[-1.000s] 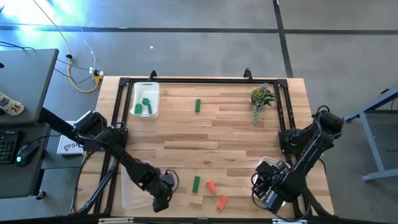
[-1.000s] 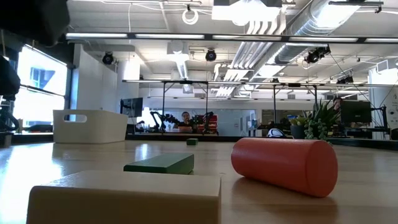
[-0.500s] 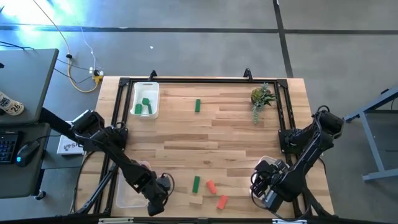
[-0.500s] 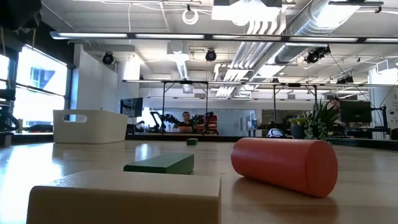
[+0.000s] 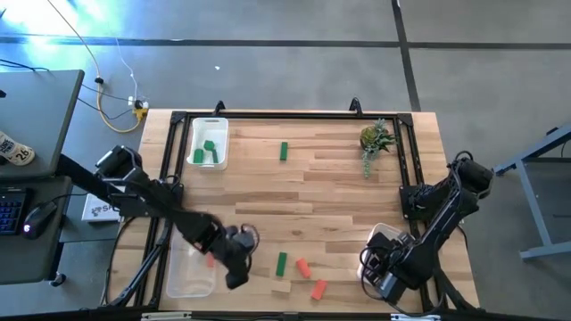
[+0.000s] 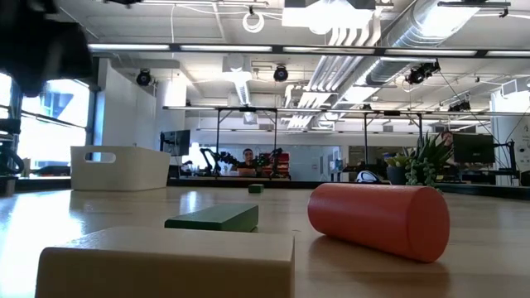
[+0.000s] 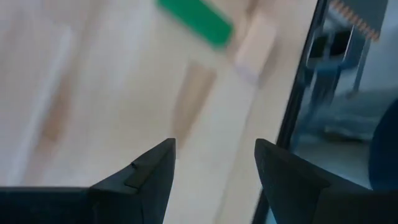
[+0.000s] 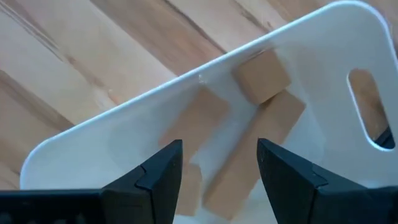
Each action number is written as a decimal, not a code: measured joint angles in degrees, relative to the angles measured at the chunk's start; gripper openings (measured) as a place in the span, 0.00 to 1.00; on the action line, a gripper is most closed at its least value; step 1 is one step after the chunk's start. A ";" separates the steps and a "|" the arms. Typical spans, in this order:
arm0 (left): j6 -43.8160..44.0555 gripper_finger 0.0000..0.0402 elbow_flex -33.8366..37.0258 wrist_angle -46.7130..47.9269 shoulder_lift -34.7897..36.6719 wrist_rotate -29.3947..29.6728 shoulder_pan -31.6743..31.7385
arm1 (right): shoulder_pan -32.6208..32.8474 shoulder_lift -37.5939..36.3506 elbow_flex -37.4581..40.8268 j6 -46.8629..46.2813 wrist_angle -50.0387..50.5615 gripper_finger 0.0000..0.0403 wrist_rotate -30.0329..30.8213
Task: Sort & place blocks by color
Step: Adjust the white bin on the table, then put the brown block into the bottom white bin
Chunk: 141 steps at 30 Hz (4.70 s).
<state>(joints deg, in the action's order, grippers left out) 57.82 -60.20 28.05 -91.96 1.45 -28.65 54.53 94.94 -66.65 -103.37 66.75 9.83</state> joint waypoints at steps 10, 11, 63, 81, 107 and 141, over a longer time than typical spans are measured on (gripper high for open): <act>-9.68 0.51 0.00 -5.30 2.90 0.97 9.50 | 0.28 0.00 -0.04 -4.36 -0.86 0.48 -2.12; -10.16 0.51 0.00 -6.50 2.93 0.99 10.09 | 0.32 -0.10 -0.04 -4.69 -0.97 0.48 -2.38; -14.51 0.51 0.00 5.60 15.43 12.93 19.63 | -14.06 -0.69 -0.07 25.04 -16.35 0.48 -14.45; -14.51 0.51 0.00 5.60 15.39 12.70 19.63 | -8.59 -0.70 -0.04 10.34 -13.66 0.48 -22.24; -12.71 0.51 0.00 12.26 15.36 8.08 18.20 | -15.09 -0.92 -0.03 31.71 -35.12 0.48 -2.68; -30.49 0.51 0.08 22.62 25.61 13.11 17.62 | -29.43 -0.96 -9.61 48.23 -66.98 0.48 8.16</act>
<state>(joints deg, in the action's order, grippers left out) 27.33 -60.13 50.67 -66.35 14.56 -11.02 25.10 93.98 -76.26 -55.14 -0.23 17.99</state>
